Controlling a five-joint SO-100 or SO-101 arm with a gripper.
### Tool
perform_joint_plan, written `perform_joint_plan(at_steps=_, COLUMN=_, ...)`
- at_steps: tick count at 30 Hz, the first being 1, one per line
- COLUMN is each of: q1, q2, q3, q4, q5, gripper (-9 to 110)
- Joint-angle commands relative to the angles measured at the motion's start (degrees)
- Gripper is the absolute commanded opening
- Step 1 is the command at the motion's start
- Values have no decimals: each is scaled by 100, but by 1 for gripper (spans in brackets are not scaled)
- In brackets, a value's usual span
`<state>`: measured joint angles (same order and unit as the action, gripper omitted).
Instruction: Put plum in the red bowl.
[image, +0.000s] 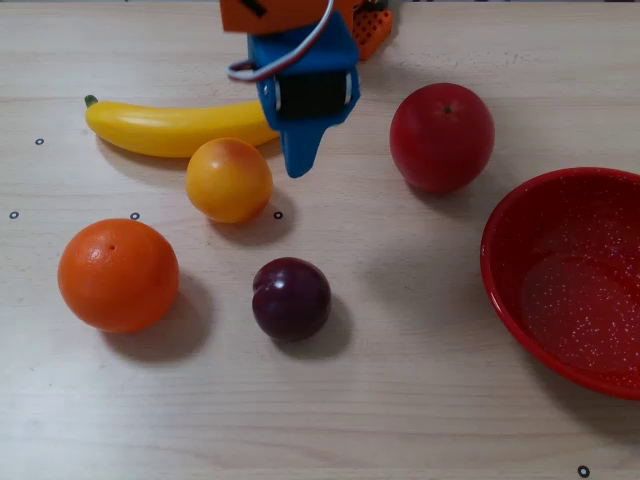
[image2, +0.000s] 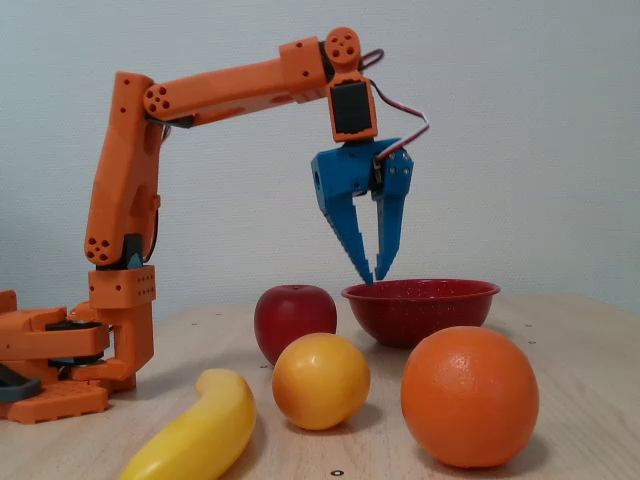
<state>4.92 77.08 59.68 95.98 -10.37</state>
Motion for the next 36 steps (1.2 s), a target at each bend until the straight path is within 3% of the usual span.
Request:
perform_joint_plan(at_steps=1, q1=149, q2=167, q3=-633, q4=158, q5=-114, gripper=8)
perform_joint_plan(at_steps=14, q1=352, q2=-694, q3=-1248, q4=466, q5=-132, gripper=37)
perform_joint_plan(at_steps=36, q1=378, q2=-1687, q3=-1362, q4=-193, q5=-448, gripper=49)
